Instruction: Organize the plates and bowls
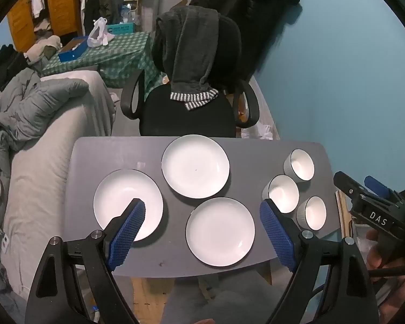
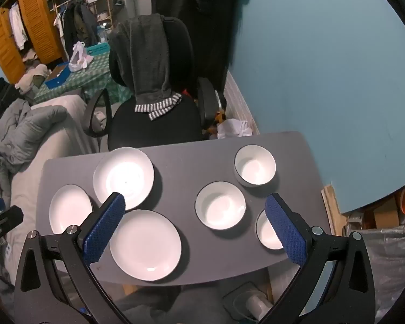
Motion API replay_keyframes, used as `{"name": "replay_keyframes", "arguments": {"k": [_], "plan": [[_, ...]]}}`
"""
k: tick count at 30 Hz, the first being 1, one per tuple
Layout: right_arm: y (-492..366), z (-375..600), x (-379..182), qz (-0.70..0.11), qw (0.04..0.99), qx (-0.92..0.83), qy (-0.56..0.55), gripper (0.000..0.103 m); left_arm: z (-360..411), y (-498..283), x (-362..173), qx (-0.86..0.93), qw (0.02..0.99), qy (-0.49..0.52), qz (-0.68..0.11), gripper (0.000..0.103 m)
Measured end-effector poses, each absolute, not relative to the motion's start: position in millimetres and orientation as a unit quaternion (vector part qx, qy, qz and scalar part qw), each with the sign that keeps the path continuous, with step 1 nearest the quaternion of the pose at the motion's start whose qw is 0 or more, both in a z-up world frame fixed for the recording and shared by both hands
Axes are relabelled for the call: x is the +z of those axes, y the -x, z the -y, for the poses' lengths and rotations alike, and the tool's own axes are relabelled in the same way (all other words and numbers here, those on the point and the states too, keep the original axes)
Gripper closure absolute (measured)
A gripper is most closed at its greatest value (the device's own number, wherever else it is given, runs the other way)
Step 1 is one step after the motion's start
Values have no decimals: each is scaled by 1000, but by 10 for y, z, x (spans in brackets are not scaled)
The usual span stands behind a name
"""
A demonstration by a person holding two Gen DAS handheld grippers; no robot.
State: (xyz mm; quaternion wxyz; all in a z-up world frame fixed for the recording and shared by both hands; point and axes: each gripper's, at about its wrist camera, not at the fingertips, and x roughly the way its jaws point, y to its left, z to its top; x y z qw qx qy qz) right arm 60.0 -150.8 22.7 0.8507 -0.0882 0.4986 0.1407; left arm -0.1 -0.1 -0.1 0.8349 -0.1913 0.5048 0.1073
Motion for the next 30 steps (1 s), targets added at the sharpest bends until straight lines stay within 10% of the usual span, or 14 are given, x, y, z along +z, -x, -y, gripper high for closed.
{"name": "replay_keyframes", "arguments": {"k": [30], "plan": [[-630,1460,282,-499,850,144,90,1,-70,-5,46,94,841,208,-490,15]]}}
